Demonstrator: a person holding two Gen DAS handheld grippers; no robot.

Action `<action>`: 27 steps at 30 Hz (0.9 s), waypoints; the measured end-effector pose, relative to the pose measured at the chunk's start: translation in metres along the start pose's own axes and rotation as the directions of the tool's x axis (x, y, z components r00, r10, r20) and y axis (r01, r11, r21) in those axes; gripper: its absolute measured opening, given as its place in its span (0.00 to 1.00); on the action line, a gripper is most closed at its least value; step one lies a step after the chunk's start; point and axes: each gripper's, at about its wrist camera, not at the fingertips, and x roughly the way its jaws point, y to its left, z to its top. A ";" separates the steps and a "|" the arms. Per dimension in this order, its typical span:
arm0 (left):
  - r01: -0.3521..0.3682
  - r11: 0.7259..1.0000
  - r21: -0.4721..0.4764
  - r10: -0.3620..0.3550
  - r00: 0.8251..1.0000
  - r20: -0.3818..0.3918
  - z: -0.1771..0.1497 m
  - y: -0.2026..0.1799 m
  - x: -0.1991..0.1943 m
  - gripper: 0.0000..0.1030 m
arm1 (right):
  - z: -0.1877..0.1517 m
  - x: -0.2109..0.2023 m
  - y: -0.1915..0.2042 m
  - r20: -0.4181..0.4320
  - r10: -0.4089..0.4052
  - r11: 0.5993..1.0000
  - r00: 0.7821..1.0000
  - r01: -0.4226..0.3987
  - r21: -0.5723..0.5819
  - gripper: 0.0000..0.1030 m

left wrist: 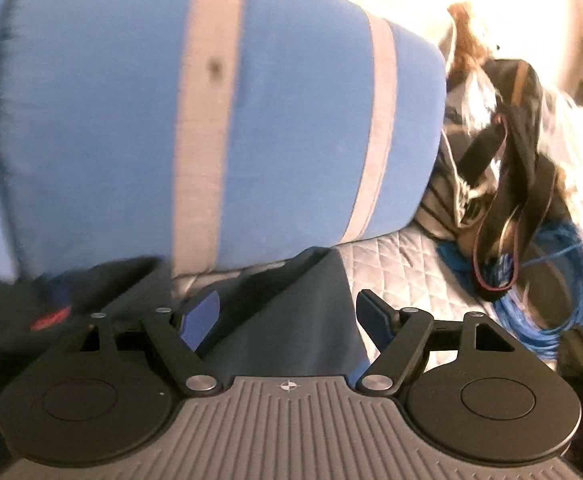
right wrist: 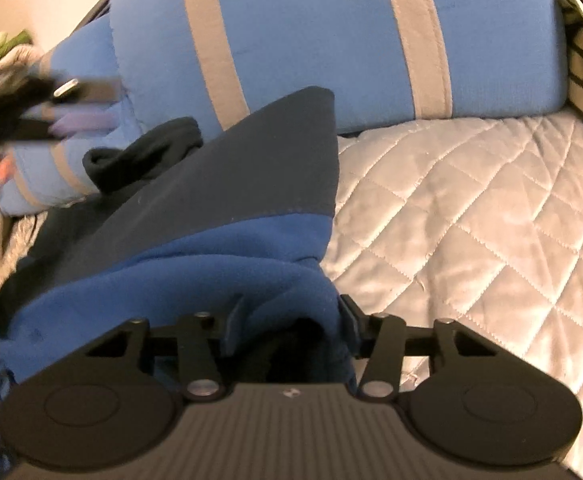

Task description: Fold clothes

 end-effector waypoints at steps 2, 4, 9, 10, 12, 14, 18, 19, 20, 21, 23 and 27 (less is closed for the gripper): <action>0.005 1.000 0.024 -0.005 1.000 0.002 0.000 -0.011 0.025 0.73 | -0.001 0.000 -0.003 0.002 0.012 1.000 1.000 -0.012 0.006 0.49; 0.017 1.000 0.025 -0.017 1.000 0.009 0.002 -0.015 0.044 0.73 | -0.002 0.000 -0.008 0.003 0.030 0.999 1.000 -0.030 0.022 0.50; -0.027 0.999 0.039 0.028 0.999 -0.028 0.000 -0.024 0.077 0.21 | -0.005 0.003 -0.011 0.007 0.042 0.998 0.999 -0.042 0.036 0.51; -0.024 0.998 0.055 0.025 0.999 -0.028 -0.004 -0.028 0.078 0.06 | -0.006 0.004 -0.011 0.009 0.041 0.999 0.999 -0.041 0.035 0.52; -0.008 0.995 0.097 0.009 1.000 -0.004 -0.014 -0.037 0.071 0.06 | -0.007 0.004 -0.012 0.013 0.044 0.998 0.999 -0.044 0.038 0.52; 0.007 0.987 0.159 -0.009 1.000 0.013 -0.028 -0.049 0.055 0.06 | -0.008 0.004 -0.013 0.016 0.047 0.998 0.999 -0.047 0.041 0.53; 0.035 0.961 0.276 -0.042 0.999 0.019 -0.054 -0.069 0.025 0.05 | -0.008 0.006 -0.013 0.015 0.042 0.998 0.999 -0.042 0.042 0.54; 0.031 0.955 0.296 -0.035 0.999 0.011 -0.054 -0.072 0.023 0.05 | -0.008 0.006 -0.013 0.015 0.040 0.998 0.999 -0.040 0.043 0.55; 0.023 0.952 0.304 -0.025 1.000 0.001 -0.057 -0.071 0.019 0.05 | -0.009 0.007 -0.013 0.015 0.038 0.998 0.999 -0.038 0.045 0.55; 0.016 0.950 0.313 -0.014 1.000 -0.009 -0.060 -0.070 0.016 0.05 | -0.009 0.007 -0.013 0.015 0.036 0.998 0.999 -0.037 0.047 0.56; -0.024 0.954 0.298 0.032 0.999 -0.019 -0.063 -0.054 0.016 0.05 | -0.010 0.007 -0.014 0.017 0.032 0.998 0.999 -0.033 0.050 0.56; -0.122 0.973 0.194 0.139 0.987 -0.079 -0.061 -0.024 0.024 0.05 | -0.011 0.008 -0.012 0.018 0.023 0.999 1.000 -0.024 0.047 0.56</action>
